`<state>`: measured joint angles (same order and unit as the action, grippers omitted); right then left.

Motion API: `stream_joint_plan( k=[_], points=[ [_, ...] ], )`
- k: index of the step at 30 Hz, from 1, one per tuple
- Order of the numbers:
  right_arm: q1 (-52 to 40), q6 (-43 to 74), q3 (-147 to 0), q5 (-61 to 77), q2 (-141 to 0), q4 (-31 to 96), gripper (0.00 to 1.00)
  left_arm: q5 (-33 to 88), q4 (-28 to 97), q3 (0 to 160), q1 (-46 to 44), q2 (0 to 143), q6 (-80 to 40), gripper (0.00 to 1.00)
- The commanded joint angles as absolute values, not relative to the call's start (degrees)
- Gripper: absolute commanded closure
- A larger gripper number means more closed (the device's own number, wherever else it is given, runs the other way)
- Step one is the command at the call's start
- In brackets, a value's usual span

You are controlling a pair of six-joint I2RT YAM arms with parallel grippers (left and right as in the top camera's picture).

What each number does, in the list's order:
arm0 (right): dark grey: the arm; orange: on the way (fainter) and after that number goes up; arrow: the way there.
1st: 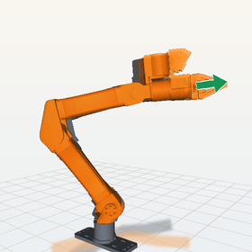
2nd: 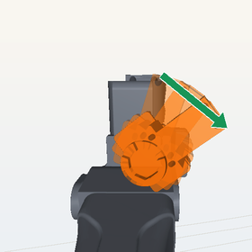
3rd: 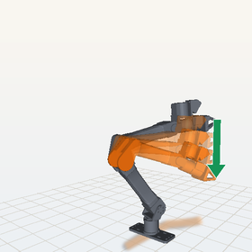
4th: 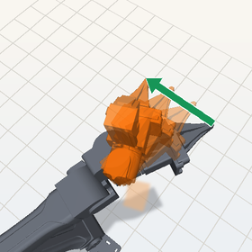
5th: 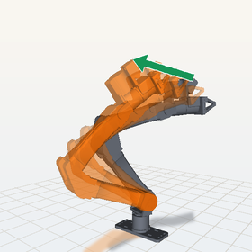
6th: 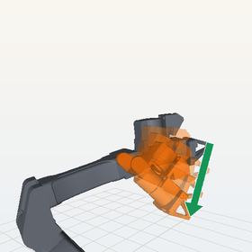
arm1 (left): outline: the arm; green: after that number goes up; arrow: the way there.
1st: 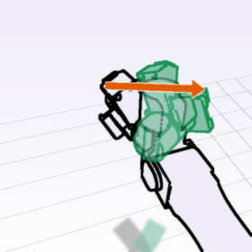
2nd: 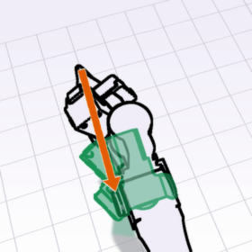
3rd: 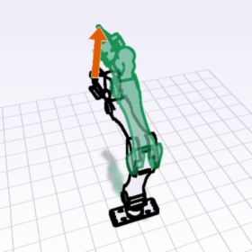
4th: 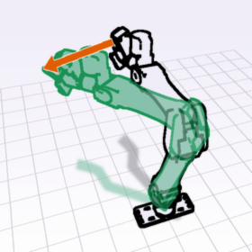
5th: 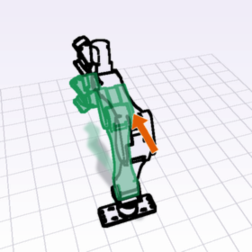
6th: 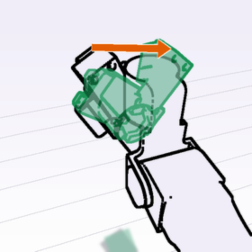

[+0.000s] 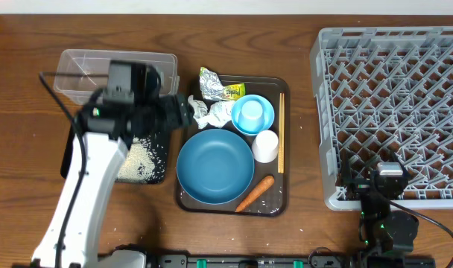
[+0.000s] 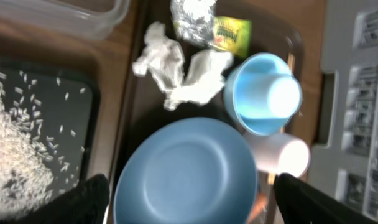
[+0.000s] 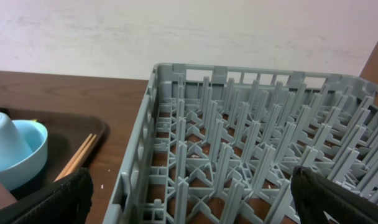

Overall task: Sort waste into correct bins and load items into the dishwasher rack
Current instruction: 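Reach the left gripper to the crumpled white tissues and grasp them, then move the tissues with the left gripper into the clear plastic bin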

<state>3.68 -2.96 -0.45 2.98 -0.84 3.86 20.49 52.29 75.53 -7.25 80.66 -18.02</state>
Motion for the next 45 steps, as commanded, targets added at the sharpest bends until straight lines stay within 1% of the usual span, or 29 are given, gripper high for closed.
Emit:
stream_joint_plan(
  k=[1,4,14,20,25,31,34,40,41,45],
  points=[
    [3.79,-2.2,-0.32,3.25,-0.49,4.05,0.01,22.9,58.0,86.11,-8.21,87.66,-11.38,0.13],
    [3.79,-2.22,-0.32,3.25,-0.49,4.05,0.01,22.31,62.52,92.27,-10.15,93.97,-9.43,0.13],
    [3.79,-2.22,-0.32,3.25,-0.49,4.05,0.01,12.97,55.99,92.82,-16.53,106.1,-9.45,0.13],
    [3.77,-2.2,-0.32,3.25,-0.49,4.05,0.01,9.34,55.86,92.4,-17.39,111.02,-9.47,0.13],
    [3.79,-2.22,-0.32,3.25,-0.49,4.05,0.01,9.13,55.09,92.14,-17.41,114.96,-9.5,0.13],
    [3.79,-2.2,-0.32,3.25,-0.49,4.05,0.01,9.17,54.74,92.12,-17.5,118.58,-9.69,0.23],
    [3.79,-2.2,-0.32,3.25,-0.49,4.05,0.01,9.19,54.5,92.12,-17.5,119.5,-9.96,0.24],
    [3.79,-2.2,-0.32,3.25,-0.49,4.05,0.01,9.41,53.1,92.05,-17.76,119.7,-10.11,0.39],
    [3.79,-2.2,-0.32,3.25,-0.49,4.05,0.01,9.43,52.77,92.01,-17.87,119.7,-10.13,0.4],
    [3.79,-2.22,-0.32,3.25,-0.49,4.05,0.01,9.41,51.77,91.18,-18.5,119.72,-10.31,0.41]
  ],
)
